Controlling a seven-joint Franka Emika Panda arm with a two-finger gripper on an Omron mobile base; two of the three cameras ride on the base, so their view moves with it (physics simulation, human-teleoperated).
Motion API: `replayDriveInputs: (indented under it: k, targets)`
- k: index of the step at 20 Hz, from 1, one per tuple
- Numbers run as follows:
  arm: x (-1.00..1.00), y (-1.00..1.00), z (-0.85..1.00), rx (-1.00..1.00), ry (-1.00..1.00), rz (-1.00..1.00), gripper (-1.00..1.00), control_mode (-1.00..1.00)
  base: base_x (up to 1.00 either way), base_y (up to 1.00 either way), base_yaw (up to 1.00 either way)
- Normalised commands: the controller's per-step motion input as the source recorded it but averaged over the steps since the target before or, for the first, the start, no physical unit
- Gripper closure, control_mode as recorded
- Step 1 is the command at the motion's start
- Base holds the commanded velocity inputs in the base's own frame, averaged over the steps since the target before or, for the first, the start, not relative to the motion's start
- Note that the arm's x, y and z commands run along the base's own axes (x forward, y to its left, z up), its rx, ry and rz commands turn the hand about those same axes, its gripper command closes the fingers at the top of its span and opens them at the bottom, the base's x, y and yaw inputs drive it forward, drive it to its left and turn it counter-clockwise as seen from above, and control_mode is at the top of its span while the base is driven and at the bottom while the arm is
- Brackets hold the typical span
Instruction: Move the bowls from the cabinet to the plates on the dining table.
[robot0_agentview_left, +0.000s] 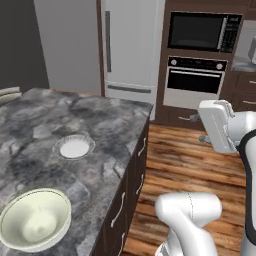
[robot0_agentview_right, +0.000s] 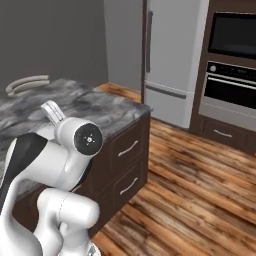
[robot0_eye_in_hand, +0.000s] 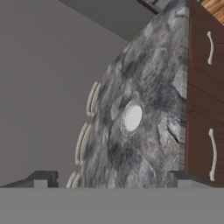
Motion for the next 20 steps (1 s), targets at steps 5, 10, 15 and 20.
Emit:
replayDriveInputs:
  k: [5,10,15,20]
  targets:
    - [0.00,0.00,0.00,0.00,0.00,0.00,-1.00,1.00,0.00,0.00,-0.25]
    - [0.00,0.00,0.00,0.00,0.00,0.00,-1.00,1.00,0.00,0.00,-0.25]
    - [0.00,0.00,0.00,0.00,0.00,0.00,-1.00,1.00,0.00,0.00,-0.25]
    - [0.00,0.00,0.00,0.00,0.00,0.00,-1.00,1.00,0.00,0.00,-0.25]
